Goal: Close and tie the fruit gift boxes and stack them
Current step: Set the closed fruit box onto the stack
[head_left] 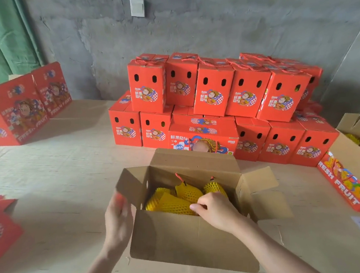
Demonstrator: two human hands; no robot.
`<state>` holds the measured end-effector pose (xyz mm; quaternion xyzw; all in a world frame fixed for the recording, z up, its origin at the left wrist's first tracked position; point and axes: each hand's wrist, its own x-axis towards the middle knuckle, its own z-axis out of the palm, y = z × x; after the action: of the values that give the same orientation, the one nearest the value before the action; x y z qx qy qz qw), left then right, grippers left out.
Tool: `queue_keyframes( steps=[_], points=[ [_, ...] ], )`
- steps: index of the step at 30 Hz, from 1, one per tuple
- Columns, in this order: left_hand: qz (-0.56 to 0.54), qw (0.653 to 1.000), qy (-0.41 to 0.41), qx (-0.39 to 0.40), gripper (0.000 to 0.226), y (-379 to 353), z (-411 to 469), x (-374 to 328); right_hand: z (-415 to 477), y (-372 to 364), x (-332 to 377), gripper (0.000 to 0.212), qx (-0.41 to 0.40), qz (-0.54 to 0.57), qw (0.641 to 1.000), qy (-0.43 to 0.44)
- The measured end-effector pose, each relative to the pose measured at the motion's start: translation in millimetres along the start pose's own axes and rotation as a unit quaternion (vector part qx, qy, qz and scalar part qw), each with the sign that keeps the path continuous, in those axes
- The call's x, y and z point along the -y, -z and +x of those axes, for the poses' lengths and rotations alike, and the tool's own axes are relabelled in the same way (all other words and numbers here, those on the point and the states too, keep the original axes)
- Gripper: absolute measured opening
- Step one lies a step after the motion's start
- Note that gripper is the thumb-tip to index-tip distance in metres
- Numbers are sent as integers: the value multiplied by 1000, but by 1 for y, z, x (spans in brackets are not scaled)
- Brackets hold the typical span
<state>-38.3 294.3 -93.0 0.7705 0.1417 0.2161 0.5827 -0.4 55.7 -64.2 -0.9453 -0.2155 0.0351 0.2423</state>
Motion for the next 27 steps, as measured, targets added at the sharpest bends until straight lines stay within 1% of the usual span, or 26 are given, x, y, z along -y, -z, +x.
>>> queue_keyframes(
  steps=[1,2,4,5,7,8,9,10,11,12,13,14,15,16,17,18,19,20,21,22,23,24,25,26,27],
  points=[
    [-42,999,30,14,21,-2,7,-9,-3,2,0,41,-7,9,1000,0],
    [-88,994,61,12,35,-4,11,-17,-5,3,0,36,-27,12,1000,4],
    [-173,979,106,-19,60,-8,14,-26,-10,8,-1,18,-109,11,994,3],
    [-209,969,126,-34,67,-11,16,-28,-12,12,-2,13,-161,9,987,-5],
    [-250,950,183,-48,62,-12,23,-30,-15,29,-8,18,-243,-13,970,-23],
    [-258,944,204,-34,58,-11,28,-31,-16,39,-15,24,-254,-46,965,-37],
    [-261,942,210,-3,53,-13,33,-32,-16,49,-23,31,-239,-93,965,-62],
    [-246,948,196,48,46,-16,37,-36,-17,58,-32,38,-207,-141,963,-99],
    [-186,966,150,102,34,-20,41,-42,-19,66,-41,46,-170,-174,960,-142],
    [-93,981,80,153,24,-23,42,-48,-20,72,-48,52,-130,-185,956,-186],
    [17,981,1,192,24,-29,44,-50,-22,76,-53,57,-98,-176,953,-226],
    [136,963,-67,221,32,-35,46,-47,-24,78,-57,62,-79,-159,951,-252],
    [261,931,-106,234,44,-40,48,-45,-27,78,-60,67,-71,-140,951,-268],
    [356,894,-132,239,52,-44,49,-41,-30,78,-63,71,-75,-117,950,-278],
    [391,870,-157,257,52,-45,53,-36,-33,80,-64,74,-93,-82,951,-283],
    [370,867,-170,288,46,-44,57,-30,-37,83,-68,76,-119,-21,951,-286],
    [318,875,-169,323,37,-41,60,-27,-40,87,-73,76,-153,72,944,-283],
    [269,885,-162,344,33,-39,62,-26,-45,93,-79,73,-186,199,924,-270],
    [235,895,-160,343,33,-38,63,-24,-49,101,-82,67,-209,352,880,-240],
    [226,901,-164,331,34,-38,63,-22,-53,106,-83,59,-213,493,819,-203],
    [239,900,-174,320,35,-40,63,-21,-55,107,-83,51,-203,592,762,-166],
    [263,894,-183,313,36,-42,61,-19,-56,103,-81,42,-195,625,742,-146],
    [285,887,-190,309,37,-43,60,-19,-56,94,-78,35,-189,617,751,-137],
    [298,883,-194,308,38,-46,60,-19,-56,83,-76,31,-186,581,781,-134],
    [306,880,-196,306,39,-46,58,-18,-53,73,-69,39,-181,550,806,-126]
  ],
)
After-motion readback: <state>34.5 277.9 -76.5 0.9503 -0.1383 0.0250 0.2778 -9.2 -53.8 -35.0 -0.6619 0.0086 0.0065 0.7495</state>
